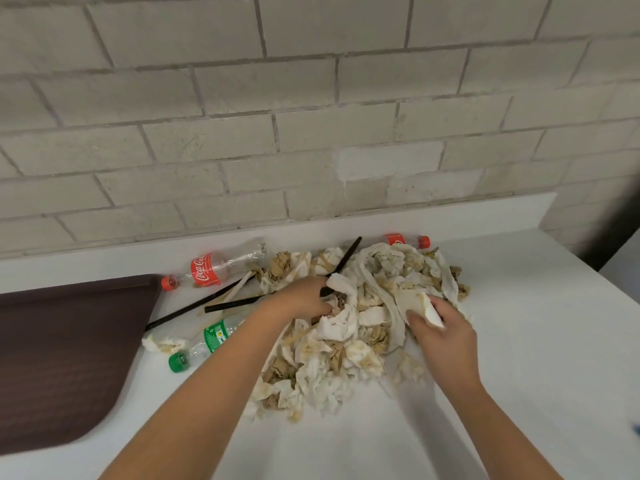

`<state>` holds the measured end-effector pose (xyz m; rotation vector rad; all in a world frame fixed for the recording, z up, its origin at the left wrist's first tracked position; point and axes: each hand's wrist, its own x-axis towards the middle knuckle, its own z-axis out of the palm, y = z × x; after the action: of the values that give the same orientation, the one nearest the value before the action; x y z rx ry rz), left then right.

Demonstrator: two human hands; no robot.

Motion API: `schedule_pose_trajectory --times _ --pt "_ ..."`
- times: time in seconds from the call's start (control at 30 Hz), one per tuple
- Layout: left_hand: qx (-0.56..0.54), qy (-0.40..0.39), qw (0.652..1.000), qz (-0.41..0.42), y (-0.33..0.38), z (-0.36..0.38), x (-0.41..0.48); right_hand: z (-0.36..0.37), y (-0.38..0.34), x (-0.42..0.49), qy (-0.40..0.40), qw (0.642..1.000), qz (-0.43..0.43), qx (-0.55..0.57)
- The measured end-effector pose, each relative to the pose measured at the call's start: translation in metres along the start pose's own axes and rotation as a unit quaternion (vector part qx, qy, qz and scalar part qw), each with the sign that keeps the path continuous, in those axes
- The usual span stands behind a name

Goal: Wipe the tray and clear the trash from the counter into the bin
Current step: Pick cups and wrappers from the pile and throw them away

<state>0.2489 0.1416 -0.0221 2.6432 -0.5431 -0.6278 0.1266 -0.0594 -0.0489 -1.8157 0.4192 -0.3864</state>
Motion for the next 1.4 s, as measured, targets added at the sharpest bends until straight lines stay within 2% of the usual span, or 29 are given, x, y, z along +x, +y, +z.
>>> schedule_pose_trajectory --times 0.1,0.23,0.37,0.47,0.6,0.73,0.87,1.07,1.17,1.3,1.4 --pt "0.009 -0.006 1.000 0.021 0.008 0.001 0.002 -0.010 -0.002 -0.010 -0.005 0.999 0.004 0.036" --pt "-0.029 0.068 0.997 0.014 0.010 -0.001 -0.004 -0.027 0.002 -0.028 0.001 0.998 0.011 0.067" --pt "-0.083 -0.033 0.996 0.011 0.014 0.005 -0.012 -0.043 0.008 -0.043 0.013 0.996 0.021 0.086" --pt "-0.100 -0.002 0.994 0.033 0.020 0.014 -0.012 -0.054 0.012 -0.053 0.013 0.997 0.026 0.078" --pt "-0.115 0.017 0.993 0.010 0.018 0.018 -0.012 -0.065 0.016 -0.061 0.020 0.997 0.033 0.074" --pt "-0.119 0.085 0.989 -0.029 0.011 0.012 -0.015 -0.071 0.009 -0.063 0.012 0.996 0.033 0.080" --pt "-0.102 0.141 0.985 -0.016 0.019 -0.009 -0.026 -0.078 0.002 -0.062 0.010 0.996 0.029 0.082" --pt "-0.073 0.187 0.979 -0.046 0.021 -0.026 -0.034 -0.086 -0.002 -0.072 0.008 0.994 0.013 0.105" --pt "-0.126 0.253 0.956 -0.075 0.019 -0.026 -0.039 -0.087 -0.001 -0.077 0.003 0.995 0.010 0.103" --pt "-0.167 0.360 0.915 -0.073 0.019 -0.029 -0.048 -0.090 -0.001 -0.079 0.009 0.994 0.004 0.105" --pt "-0.189 0.386 0.901 -0.052 0.025 -0.030 -0.060 -0.096 -0.002 -0.079 0.007 0.994 -0.001 0.108"
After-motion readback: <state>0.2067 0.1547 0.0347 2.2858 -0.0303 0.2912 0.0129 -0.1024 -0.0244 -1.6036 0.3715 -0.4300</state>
